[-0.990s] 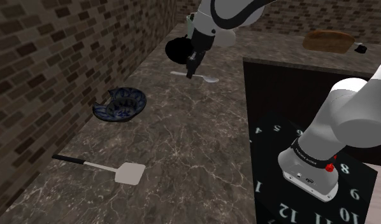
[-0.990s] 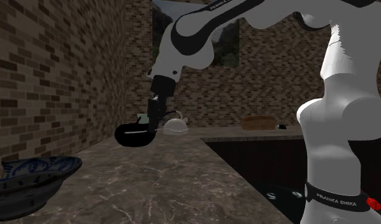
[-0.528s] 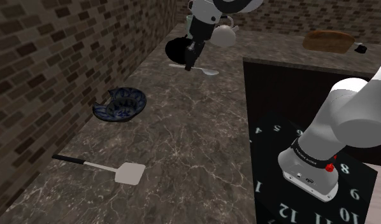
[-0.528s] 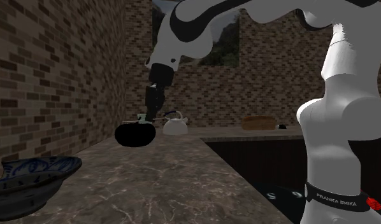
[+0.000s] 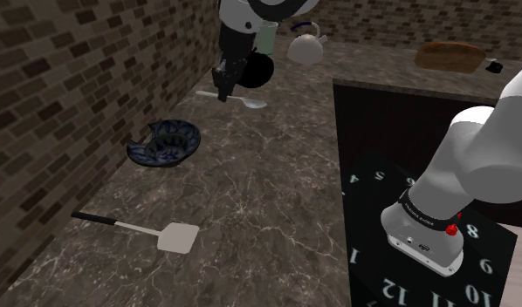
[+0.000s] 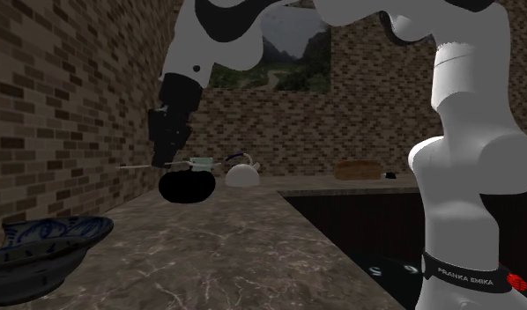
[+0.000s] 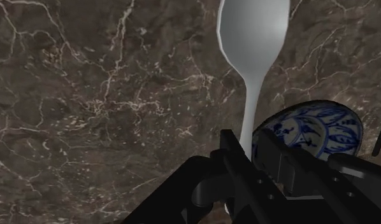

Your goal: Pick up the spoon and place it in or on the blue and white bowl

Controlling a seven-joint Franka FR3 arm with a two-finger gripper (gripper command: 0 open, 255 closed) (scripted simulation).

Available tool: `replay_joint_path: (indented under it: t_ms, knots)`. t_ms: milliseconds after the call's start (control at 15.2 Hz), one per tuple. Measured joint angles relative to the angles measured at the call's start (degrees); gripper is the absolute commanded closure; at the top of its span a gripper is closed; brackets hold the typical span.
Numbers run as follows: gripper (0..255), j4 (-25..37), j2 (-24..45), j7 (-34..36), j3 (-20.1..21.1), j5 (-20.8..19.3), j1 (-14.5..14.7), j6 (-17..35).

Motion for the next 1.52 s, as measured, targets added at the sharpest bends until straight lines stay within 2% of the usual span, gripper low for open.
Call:
replay_joint_path:
  t_ms: [462, 924, 1122, 1518]
  knots:
    - [255, 15.1, 12.0, 8.8, 3.1, -4.5, 3.5, -2.5]
    - [255, 34.5, 25.9, 16.0, 4.2, -9.5, 8.6, -7.9]
    - [255, 35.6, 27.5, 16.6, 4.2, -9.9, 9.1, -7.4]
    - [255, 32.7, 28.5, 16.7, 4.1, -10.2, 9.2, -3.4]
